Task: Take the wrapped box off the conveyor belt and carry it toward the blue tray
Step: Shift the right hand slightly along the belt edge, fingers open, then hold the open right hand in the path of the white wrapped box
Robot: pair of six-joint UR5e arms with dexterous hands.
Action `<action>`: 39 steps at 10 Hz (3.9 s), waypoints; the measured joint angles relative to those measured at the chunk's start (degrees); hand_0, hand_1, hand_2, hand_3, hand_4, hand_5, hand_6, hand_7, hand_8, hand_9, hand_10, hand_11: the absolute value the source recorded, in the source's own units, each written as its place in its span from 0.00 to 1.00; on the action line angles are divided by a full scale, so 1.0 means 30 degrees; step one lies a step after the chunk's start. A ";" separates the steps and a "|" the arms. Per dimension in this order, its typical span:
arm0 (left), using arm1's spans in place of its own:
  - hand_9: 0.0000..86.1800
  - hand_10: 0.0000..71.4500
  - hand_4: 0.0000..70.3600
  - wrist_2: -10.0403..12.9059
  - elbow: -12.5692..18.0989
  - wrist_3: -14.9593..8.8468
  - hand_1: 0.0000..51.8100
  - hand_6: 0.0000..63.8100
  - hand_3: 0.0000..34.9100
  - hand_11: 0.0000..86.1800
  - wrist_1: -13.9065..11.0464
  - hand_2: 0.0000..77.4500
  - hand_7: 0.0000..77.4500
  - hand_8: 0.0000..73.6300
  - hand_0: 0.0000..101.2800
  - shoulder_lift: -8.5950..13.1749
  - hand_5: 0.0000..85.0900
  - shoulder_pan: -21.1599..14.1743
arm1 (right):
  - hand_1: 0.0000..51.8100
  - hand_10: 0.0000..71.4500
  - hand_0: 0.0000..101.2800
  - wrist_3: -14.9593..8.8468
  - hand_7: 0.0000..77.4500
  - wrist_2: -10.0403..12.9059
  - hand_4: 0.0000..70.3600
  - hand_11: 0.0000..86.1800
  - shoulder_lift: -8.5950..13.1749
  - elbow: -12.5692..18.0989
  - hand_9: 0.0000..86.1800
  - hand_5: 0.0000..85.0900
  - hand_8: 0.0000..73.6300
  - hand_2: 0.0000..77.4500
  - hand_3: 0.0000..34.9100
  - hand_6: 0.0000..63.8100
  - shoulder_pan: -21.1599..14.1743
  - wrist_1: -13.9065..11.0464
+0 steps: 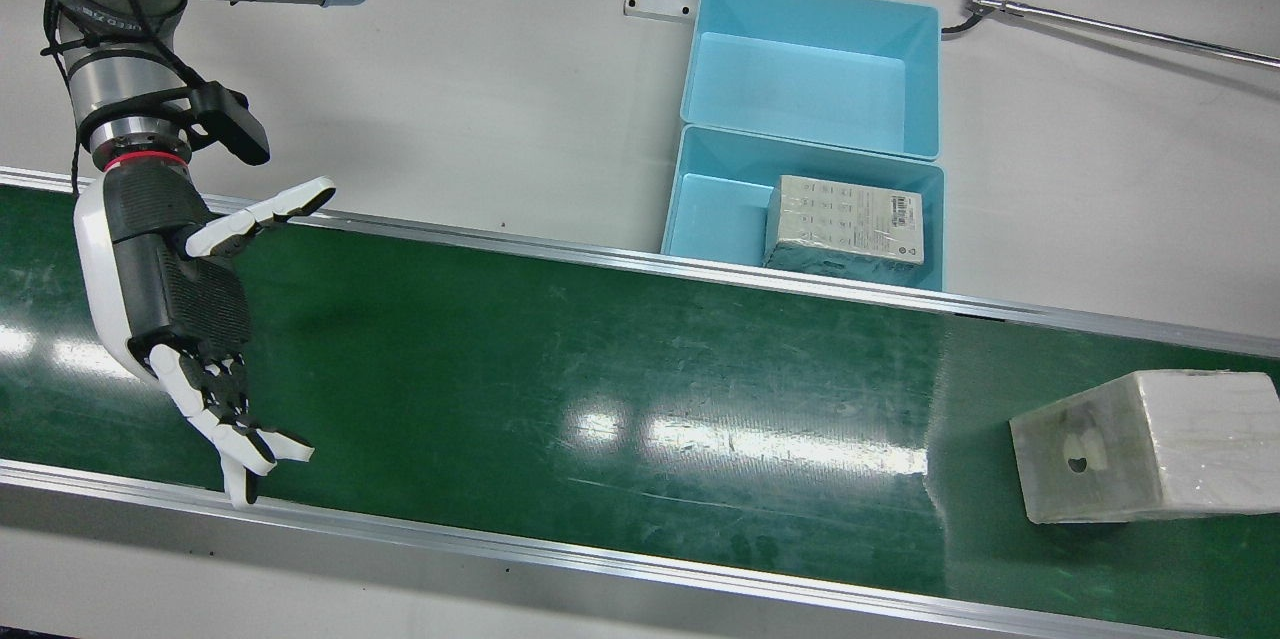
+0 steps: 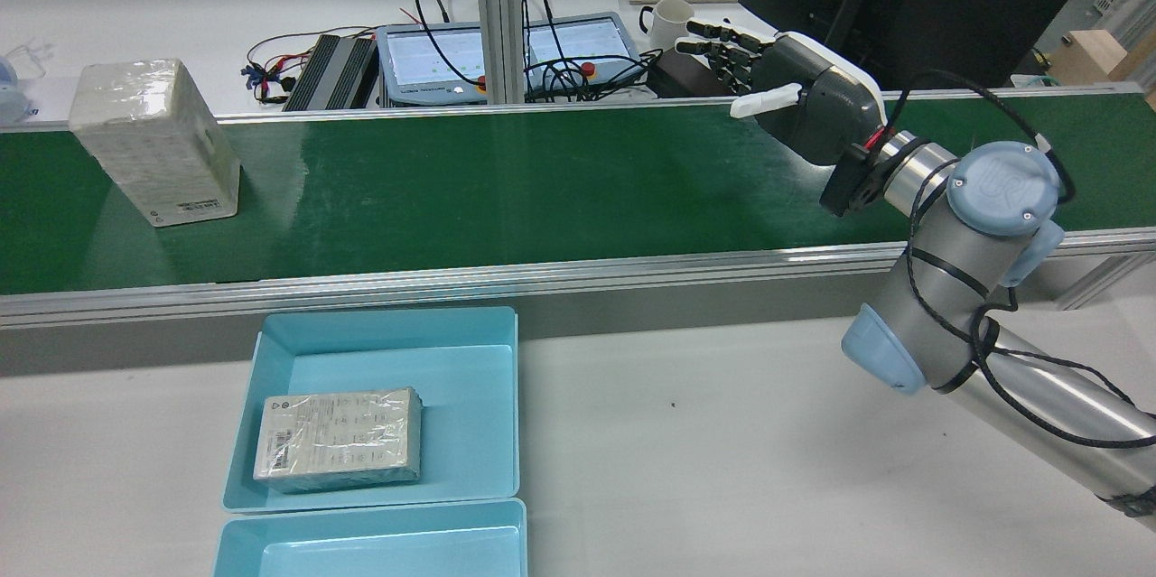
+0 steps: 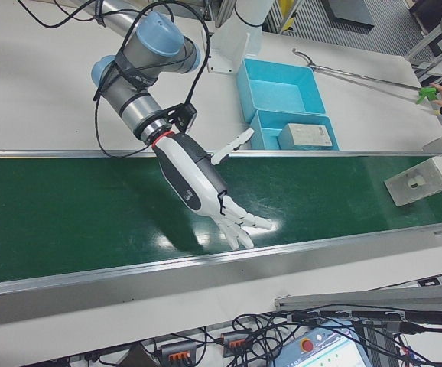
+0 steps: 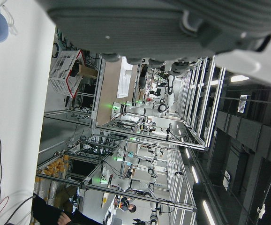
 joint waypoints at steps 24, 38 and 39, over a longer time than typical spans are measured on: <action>0.01 0.01 0.00 -0.0001 0.0000 0.0000 0.00 0.01 0.00 0.01 0.0000 0.01 0.01 0.01 0.00 -0.0001 0.01 0.0000 | 0.16 0.02 0.43 0.0421 0.33 -0.0019 0.23 0.01 -0.0464 -0.0285 0.12 0.16 0.10 0.09 0.00 0.17 0.0134 0.0375; 0.01 0.01 0.00 0.0000 0.0000 0.0000 0.00 0.01 0.00 0.01 0.0001 0.01 0.01 0.01 0.00 0.0000 0.01 0.0000 | 0.22 0.01 0.46 0.0329 0.29 -0.0021 0.15 0.01 -0.0392 -0.0758 0.08 0.15 0.07 0.12 0.00 0.15 -0.0188 0.0854; 0.01 0.00 0.00 0.0000 -0.0001 0.0000 0.00 0.01 0.00 0.01 0.0000 0.01 0.01 0.01 0.00 0.0000 0.01 0.0000 | 0.22 0.00 0.46 0.0337 0.29 -0.0015 0.15 0.02 -0.0394 -0.0765 0.08 0.14 0.07 0.12 0.00 0.15 -0.0216 0.0845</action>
